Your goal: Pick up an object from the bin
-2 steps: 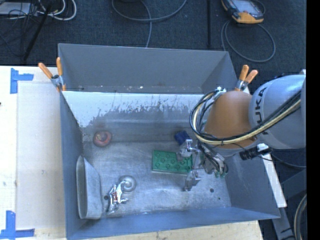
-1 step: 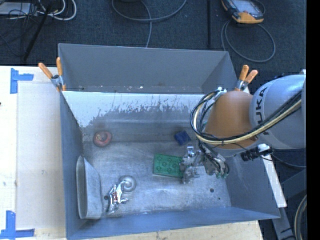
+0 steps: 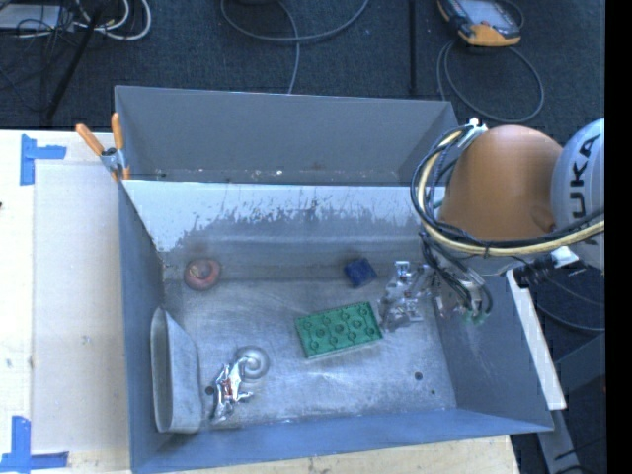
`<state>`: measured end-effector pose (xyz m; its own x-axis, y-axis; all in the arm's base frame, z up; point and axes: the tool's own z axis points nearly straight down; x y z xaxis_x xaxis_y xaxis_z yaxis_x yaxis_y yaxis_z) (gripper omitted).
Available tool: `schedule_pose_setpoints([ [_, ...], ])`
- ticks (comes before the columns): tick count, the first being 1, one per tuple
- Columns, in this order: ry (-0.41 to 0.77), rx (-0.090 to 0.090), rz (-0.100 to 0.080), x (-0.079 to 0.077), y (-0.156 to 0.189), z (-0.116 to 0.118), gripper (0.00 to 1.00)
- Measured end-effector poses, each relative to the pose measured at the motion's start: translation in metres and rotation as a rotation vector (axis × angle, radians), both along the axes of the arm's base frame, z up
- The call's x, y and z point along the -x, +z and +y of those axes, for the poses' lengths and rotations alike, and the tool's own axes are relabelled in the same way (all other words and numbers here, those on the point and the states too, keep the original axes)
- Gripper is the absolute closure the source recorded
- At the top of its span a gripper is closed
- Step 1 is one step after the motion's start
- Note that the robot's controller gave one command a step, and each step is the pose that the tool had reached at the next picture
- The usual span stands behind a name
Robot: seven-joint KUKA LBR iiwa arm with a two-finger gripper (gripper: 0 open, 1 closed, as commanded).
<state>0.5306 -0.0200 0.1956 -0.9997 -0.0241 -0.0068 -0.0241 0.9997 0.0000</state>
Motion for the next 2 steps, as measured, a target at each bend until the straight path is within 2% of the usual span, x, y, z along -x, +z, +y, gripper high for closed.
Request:
schedule_pose_setpoints([
  [1, -0.002, 0.0, 0.007, 0.001, -0.005, 0.0, 0.0],
  [2, 0.182, 0.0, -0.005, -0.01, -0.121, 0.081, 0.0],
])
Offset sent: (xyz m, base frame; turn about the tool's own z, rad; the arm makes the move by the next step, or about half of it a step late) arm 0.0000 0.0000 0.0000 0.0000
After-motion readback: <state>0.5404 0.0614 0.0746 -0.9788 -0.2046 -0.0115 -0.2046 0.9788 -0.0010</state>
